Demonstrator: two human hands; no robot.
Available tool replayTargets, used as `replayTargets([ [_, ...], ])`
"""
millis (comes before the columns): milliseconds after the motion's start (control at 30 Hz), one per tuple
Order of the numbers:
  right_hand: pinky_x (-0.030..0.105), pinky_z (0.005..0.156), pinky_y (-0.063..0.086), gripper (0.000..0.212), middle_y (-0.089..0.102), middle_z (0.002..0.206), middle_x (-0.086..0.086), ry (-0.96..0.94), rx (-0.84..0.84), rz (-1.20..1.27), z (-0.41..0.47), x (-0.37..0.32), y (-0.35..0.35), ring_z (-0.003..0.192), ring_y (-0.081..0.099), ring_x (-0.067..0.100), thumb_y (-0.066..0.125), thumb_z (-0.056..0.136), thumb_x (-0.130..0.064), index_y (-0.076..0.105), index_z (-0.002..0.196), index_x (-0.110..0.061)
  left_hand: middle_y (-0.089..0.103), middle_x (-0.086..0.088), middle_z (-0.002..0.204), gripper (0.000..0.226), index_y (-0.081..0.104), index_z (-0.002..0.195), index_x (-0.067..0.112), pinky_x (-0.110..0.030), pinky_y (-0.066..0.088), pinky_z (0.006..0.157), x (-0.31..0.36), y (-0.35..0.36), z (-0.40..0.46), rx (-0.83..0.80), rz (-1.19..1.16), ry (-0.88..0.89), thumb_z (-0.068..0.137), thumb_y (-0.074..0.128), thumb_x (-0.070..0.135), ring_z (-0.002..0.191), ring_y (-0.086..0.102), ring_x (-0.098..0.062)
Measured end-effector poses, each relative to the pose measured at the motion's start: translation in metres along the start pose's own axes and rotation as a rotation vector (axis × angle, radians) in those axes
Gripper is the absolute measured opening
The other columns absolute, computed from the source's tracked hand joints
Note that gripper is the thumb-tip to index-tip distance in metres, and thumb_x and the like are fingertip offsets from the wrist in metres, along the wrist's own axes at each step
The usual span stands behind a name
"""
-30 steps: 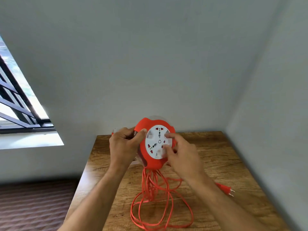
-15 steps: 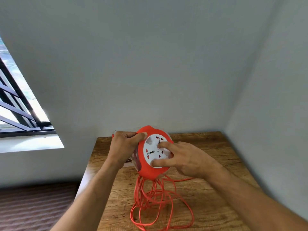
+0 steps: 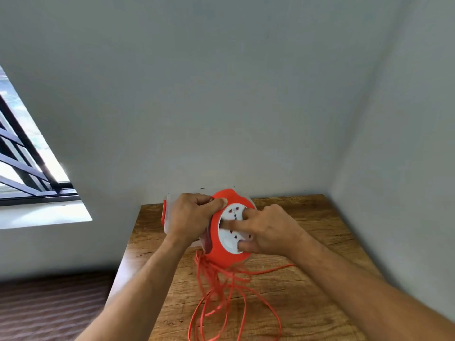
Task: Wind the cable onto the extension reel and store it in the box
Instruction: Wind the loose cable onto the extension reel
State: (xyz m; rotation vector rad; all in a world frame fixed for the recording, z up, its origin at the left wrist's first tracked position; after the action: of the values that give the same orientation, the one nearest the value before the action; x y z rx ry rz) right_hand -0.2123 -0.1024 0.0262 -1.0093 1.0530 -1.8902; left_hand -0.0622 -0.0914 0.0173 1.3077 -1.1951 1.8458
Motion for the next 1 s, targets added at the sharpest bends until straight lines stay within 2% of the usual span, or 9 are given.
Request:
replayTargets([
  [100, 0.033, 0.077, 0.055, 0.071, 0.074, 0.107, -0.002, 0.607, -0.017, 0.363, -0.009, 0.026, 0.006, 0.094, 0.069, 0.023, 0.061, 0.073, -0.063, 0.046, 0.141, -0.048, 0.057, -0.029, 0.059, 0.044, 0.066, 0.065, -0.01, -0.034, 0.039, 0.052, 0.0, -0.006, -0.005, 0.17, -0.104, 0.065, 0.086, 0.081, 0.026, 0.051, 0.05, -0.024],
  [200, 0.03, 0.085, 0.055, 0.07, 0.071, 0.116, -0.001, 0.941, 0.086, 0.806, -0.02, 0.026, 0.028, 0.101, 0.067, 0.019, 0.069, 0.074, -0.055, 0.048, 0.14, -0.047, 0.044, -0.009, 0.05, 0.047, 0.056, 0.058, -0.007, -0.03, 0.031, 0.05, -0.002, -0.005, -0.012, 0.256, -0.127, 0.075, 0.086, 0.08, 0.023, 0.049, 0.038, -0.012],
  [300, 0.028, 0.073, 0.056, 0.056, 0.066, 0.1, -0.008, 0.914, 0.272, 1.016, -0.029, 0.021, 0.039, 0.083, 0.065, 0.008, 0.072, 0.081, -0.05, 0.051, 0.133, -0.052, 0.045, -0.018, 0.05, 0.052, 0.054, 0.058, -0.008, -0.031, 0.032, 0.05, -0.015, -0.01, -0.013, 0.316, -0.163, 0.015, 0.087, 0.078, 0.029, 0.048, 0.04, -0.019],
  [400, 0.019, 0.067, 0.051, 0.05, 0.052, 0.105, -0.009, 0.924, 0.656, 0.915, -0.058, 0.017, 0.024, 0.08, 0.057, 0.006, 0.074, 0.074, -0.055, 0.053, 0.115, -0.033, 0.042, -0.011, 0.053, 0.058, 0.052, 0.058, -0.008, -0.033, 0.035, 0.057, -0.034, -0.021, -0.008, 0.424, -0.261, -0.091, 0.087, 0.077, 0.036, 0.052, 0.037, -0.021],
  [533, 0.016, 0.079, 0.05, 0.091, 0.051, 0.116, -0.015, 1.024, 0.371, 1.045, -0.055, -0.01, 0.067, 0.1, 0.057, 0.002, 0.077, 0.049, -0.08, 0.042, 0.121, -0.035, 0.049, -0.002, 0.05, 0.055, 0.061, 0.057, -0.001, -0.036, 0.041, 0.06, -0.043, -0.021, -0.005, 0.454, -0.319, -0.137, 0.086, 0.076, 0.043, 0.052, 0.044, -0.018],
  [667, 0.022, 0.074, 0.054, 0.065, 0.069, 0.101, -0.011, 1.189, 0.301, 1.282, -0.052, -0.022, 0.112, 0.092, 0.067, 0.004, 0.089, 0.06, -0.047, 0.045, 0.107, -0.042, 0.047, 0.006, 0.044, 0.055, 0.056, 0.048, 0.007, -0.033, 0.04, 0.058, -0.04, -0.017, -0.008, 0.453, -0.365, -0.119, 0.089, 0.076, 0.037, 0.051, 0.044, -0.017],
  [767, 0.035, 0.078, 0.059, 0.039, 0.067, 0.102, -0.008, 1.042, 0.324, 1.256, -0.049, -0.025, 0.116, 0.09, 0.068, 0.008, 0.079, 0.066, -0.027, 0.061, 0.099, -0.038, 0.05, -0.005, 0.052, 0.054, 0.055, 0.046, 0.012, -0.037, 0.041, 0.06, -0.043, -0.021, -0.007, 0.466, -0.399, -0.116, 0.087, 0.076, 0.04, 0.056, 0.045, -0.023],
  [900, 0.012, 0.1, 0.041, 0.036, 0.049, 0.125, -0.013, 0.673, 0.236, 0.951, -0.062, -0.014, 0.101, 0.116, 0.05, -0.007, 0.074, 0.079, -0.024, 0.06, 0.112, -0.026, 0.062, 0.005, 0.05, 0.044, 0.067, 0.047, 0.019, -0.033, 0.052, 0.063, -0.044, -0.035, -0.005, 0.523, -0.453, -0.174, 0.086, 0.077, 0.039, 0.059, 0.06, -0.018],
  [1000, 0.022, 0.104, 0.043, 0.029, 0.049, 0.131, -0.006, 0.474, 0.296, 0.665, -0.087, 0.003, 0.094, 0.12, 0.051, 0.001, 0.061, 0.092, -0.026, 0.057, 0.121, -0.027, 0.077, 0.002, 0.07, 0.027, 0.076, 0.063, 0.023, -0.032, 0.062, 0.069, -0.06, -0.053, -0.004, 0.626, -0.524, -0.279, 0.081, 0.08, 0.043, 0.074, 0.074, -0.02],
])
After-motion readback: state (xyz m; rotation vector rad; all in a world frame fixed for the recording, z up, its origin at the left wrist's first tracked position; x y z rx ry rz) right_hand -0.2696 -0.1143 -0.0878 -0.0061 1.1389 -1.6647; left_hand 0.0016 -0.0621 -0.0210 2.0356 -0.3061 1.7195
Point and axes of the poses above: each hand's wrist, its own z-axis towards the middle knuckle, its own y-axis out of the palm, x = y × z, the point moved 9 cm from there along z, towards the middle knuckle
